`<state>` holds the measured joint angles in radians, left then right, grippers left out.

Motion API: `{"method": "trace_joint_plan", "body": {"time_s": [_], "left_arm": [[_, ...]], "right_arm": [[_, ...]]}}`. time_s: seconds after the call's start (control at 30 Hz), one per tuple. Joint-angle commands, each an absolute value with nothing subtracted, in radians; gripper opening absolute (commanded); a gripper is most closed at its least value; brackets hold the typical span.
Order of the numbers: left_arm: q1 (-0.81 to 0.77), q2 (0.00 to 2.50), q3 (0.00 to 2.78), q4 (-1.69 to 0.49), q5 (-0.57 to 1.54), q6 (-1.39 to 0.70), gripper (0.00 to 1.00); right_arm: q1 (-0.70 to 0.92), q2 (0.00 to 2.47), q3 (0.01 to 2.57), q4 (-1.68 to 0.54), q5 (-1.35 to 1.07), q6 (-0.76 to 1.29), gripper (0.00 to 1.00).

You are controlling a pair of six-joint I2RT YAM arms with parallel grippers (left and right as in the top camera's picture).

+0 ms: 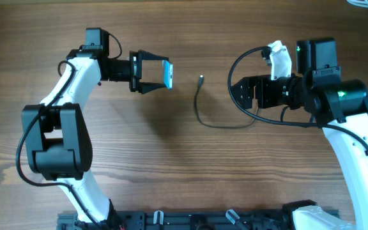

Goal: Plug charger to phone and switch on socket
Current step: 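Raise the phone upright with the left gripper and hold it mid-table, then move the right gripper to the phone and grasp its side edge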

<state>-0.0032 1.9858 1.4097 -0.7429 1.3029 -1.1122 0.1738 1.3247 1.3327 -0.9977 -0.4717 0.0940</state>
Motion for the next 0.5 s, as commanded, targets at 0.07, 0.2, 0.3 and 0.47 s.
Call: {"method": "trace_joint_plan", "body": {"time_s": [0.07, 0.2, 0.3, 0.47], "left_arm": [[0.002, 1.956, 1.435, -0.739, 1.315, -1.104, 0.55], [0.002, 1.956, 1.435, -0.739, 1.314, -1.104, 0.55], [0.002, 1.956, 1.435, -0.735, 1.263, -1.104, 0.55], [0.002, 1.956, 1.435, -0.732, 1.137, -1.104, 0.54]], "right_arm": [[0.176, 1.334, 1.348, -0.995, -0.488, 0.115, 1.00], [0.176, 1.334, 1.348, -0.995, -0.488, 0.116, 1.00], [0.176, 1.334, 1.348, -0.995, -0.488, 0.128, 1.00], [0.177, 1.341, 1.348, -0.982, -0.489, 0.143, 1.00]]}}
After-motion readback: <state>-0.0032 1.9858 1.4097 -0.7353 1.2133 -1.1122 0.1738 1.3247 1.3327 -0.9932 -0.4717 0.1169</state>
